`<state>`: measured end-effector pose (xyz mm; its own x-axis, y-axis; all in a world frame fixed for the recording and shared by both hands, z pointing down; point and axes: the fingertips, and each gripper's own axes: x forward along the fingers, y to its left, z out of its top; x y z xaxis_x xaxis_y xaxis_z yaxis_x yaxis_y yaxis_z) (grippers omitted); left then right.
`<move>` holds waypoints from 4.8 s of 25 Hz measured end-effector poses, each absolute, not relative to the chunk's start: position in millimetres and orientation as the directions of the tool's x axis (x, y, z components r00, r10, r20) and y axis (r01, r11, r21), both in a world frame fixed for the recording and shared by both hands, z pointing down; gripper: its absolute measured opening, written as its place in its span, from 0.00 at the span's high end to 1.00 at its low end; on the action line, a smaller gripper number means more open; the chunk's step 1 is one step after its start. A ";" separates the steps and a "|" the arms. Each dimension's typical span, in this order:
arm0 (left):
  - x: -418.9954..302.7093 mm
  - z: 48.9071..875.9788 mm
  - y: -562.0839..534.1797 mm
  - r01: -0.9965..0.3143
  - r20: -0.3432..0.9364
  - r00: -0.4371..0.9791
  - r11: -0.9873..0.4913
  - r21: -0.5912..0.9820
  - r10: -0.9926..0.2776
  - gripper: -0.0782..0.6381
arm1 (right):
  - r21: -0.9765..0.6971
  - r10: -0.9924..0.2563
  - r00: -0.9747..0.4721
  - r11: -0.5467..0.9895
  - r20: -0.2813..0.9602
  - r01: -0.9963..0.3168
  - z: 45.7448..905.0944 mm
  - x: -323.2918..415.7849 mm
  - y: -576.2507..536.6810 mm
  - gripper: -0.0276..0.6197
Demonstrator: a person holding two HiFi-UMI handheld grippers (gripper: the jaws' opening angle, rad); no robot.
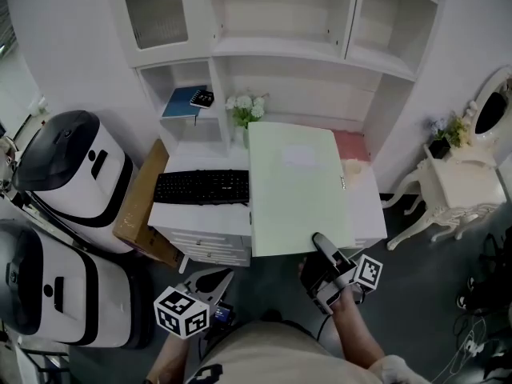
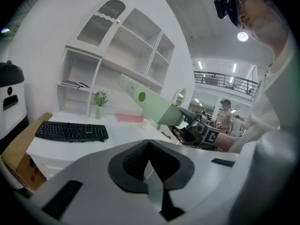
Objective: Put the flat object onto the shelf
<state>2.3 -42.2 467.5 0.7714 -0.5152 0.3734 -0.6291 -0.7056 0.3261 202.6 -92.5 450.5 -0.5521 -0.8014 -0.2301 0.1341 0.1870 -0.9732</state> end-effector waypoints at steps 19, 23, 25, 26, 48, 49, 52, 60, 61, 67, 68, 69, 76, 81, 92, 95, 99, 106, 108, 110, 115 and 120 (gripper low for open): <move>10.1 466.4 -60.6 -0.684 0.394 0.725 -0.660 0.311 -0.565 0.87 | -0.972 -0.777 -0.584 0.199 -0.233 0.123 443.7 222.3 -113.0 0.50; 8.2 465.4 -70.1 -0.657 0.378 0.749 -0.683 0.318 -0.544 0.87 | -0.967 -0.781 -0.570 0.221 -0.255 0.129 433.0 215.3 -115.4 0.50; 6.2 462.7 -76.3 -0.644 0.365 0.760 -0.695 0.318 -0.537 0.87 | -0.964 -0.787 -0.559 0.231 -0.263 0.130 427.8 212.4 -117.0 0.50; 4.4 461.8 -79.1 -0.639 0.360 0.765 -0.700 0.318 -0.534 0.87 | -0.964 -0.790 -0.553 0.234 -0.265 0.127 425.8 210.8 -118.0 0.50; -9.8 451.3 -107.1 -0.583 0.309 0.810 -0.741 0.334 -0.499 0.87 | -0.954 -0.796 -0.533 0.287 -0.288 0.087 382.4 188.4 -135.3 0.50; -10.6 451.2 -107.8 -0.583 0.308 0.810 -0.740 0.334 -0.499 0.87 | -0.952 -0.793 -0.533 0.292 -0.293 0.088 380.0 187.4 -136.1 0.50; -12.2 451.4 -108.7 -0.582 0.304 0.811 -0.740 0.335 -0.500 0.87 | -0.947 -0.789 -0.532 0.306 -0.308 0.095 374.5 185.1 -138.2 0.50; -16.8 452.0 -106.7 -0.580 0.300 0.813 -0.741 0.340 -0.499 0.87 | -0.939 -0.780 -0.532 0.329 -0.330 0.101 361.8 178.3 -139.9 0.50; -17.7 452.4 -106.9 -0.580 0.300 0.813 -0.740 0.340 -0.499 0.87 | -0.938 -0.778 -0.532 0.331 -0.334 0.104 360.5 177.8 -140.5 0.50; -20.9 451.9 -106.1 -0.576 0.300 0.815 -0.744 0.339 -0.495 0.87 | -0.931 -0.768 -0.537 0.349 -0.349 0.105 350.5 173.6 -143.1 0.50; -21.0 451.2 -105.7 -0.575 0.299 0.816 -0.745 0.338 -0.494 0.87 | -0.930 -0.766 -0.538 0.352 -0.352 0.107 348.1 172.7 -143.2 0.50; -21.1 450.6 -105.3 -0.573 0.298 0.817 -0.746 0.338 -0.493 0.87 | -0.928 -0.764 -0.538 0.355 -0.355 0.109 346.0 172.1 -143.3 0.50; -26.0 448.5 -104.8 -0.568 0.293 0.821 -0.751 0.336 -0.490 0.87 | -0.923 -0.762 -0.534 0.368 -0.366 0.107 335.9 168.6 -145.2 0.50; -27.7 447.0 -104.5 -0.565 0.287 0.823 -0.754 0.335 -0.490 0.87 | -0.919 -0.757 -0.536 0.382 -0.374 0.102 328.2 166.7 -146.7 0.50; -37.3 445.5 -111.5 -0.558 0.276 0.829 -0.757 0.340 -0.487 0.87 | -0.915 -0.761 -0.525 0.390 -0.381 0.099 315.6 160.5 -164.0 0.50; -40.5 443.5 -108.6 -0.558 0.268 0.829 -0.758 0.339 -0.491 0.87 | -0.914 -0.763 -0.522 0.394 -0.382 0.095 311.4 159.5 -165.1 0.50; -46.8 443.6 -112.6 -0.560 0.265 0.828 -0.756 0.340 -0.494 0.87 | -0.915 -0.768 -0.515 0.392 -0.381 0.094 308.5 156.4 -174.6 0.50; -53.1 441.7 -111.6 -0.553 0.247 0.833 -0.761 0.340 -0.495 0.87 | -0.914 -0.774 -0.509 0.398 -0.376 0.070 301.7 151.9 -183.2 0.50; -54.0 441.1 -112.0 -0.547 0.242 0.837 -0.764 0.342 -0.491 0.87 | -0.917 -0.780 -0.504 0.392 -0.371 0.068 302.0 150.3 -187.7 0.50; -55.7 440.8 -112.2 -0.542 0.239 0.840 -0.767 0.343 -0.487 0.87 | -0.920 -0.786 -0.498 0.387 -0.367 0.068 302.1 149.5 -191.7 0.50; -65.4 442.0 -113.6 -0.542 0.234 0.840 -0.764 0.351 -0.489 0.87 | -0.923 -0.796 -0.491 0.383 -0.354 0.045 298.4 146.6 -207.8 0.50; -75.3 443.2 -113.5 -0.539 0.229 0.843 -0.762 0.360 -0.488 0.87 | -0.925 -0.809 -0.470 0.377 -0.352 0.043 290.7 142.6 -227.1 0.50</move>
